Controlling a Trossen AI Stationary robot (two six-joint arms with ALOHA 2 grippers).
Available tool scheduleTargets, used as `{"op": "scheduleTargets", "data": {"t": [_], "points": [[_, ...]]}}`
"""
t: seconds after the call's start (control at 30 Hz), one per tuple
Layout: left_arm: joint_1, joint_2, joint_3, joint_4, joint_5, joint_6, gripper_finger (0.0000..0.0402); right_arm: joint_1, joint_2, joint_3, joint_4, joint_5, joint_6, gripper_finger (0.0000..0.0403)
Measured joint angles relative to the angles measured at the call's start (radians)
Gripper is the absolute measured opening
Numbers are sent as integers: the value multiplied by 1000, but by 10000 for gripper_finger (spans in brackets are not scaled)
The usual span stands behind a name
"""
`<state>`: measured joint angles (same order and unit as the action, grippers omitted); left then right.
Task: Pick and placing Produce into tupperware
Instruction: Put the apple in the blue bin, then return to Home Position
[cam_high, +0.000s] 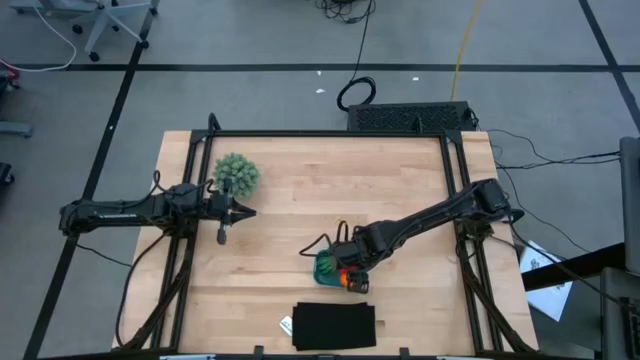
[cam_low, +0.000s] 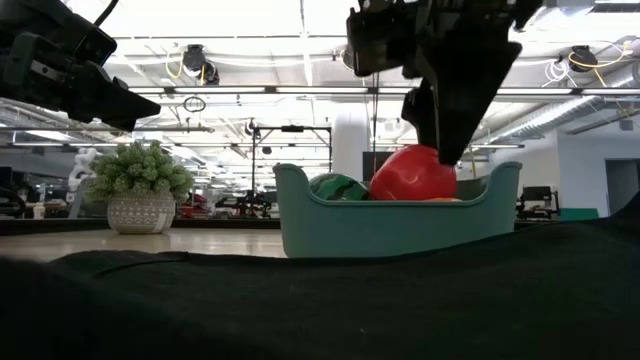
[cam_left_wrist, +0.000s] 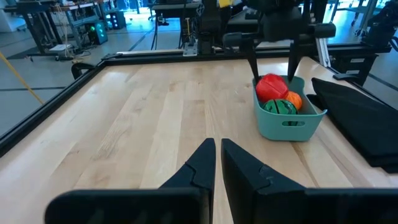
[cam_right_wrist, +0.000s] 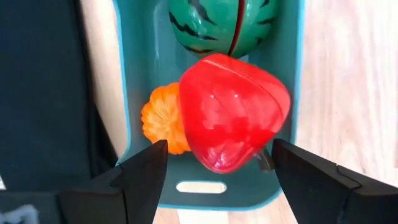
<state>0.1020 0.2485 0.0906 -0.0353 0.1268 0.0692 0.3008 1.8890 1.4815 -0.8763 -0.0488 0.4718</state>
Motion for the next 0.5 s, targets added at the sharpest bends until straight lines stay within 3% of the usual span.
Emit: {"op": "scheduleTargets", "data": {"t": [0.33,0.5], "points": [[0,0,0,0,0,0,31,-9,-46,0,0,26,14,278],[0,0,0,1,-1,0,31,-18,-50,0,-17,25,12,255]]}}
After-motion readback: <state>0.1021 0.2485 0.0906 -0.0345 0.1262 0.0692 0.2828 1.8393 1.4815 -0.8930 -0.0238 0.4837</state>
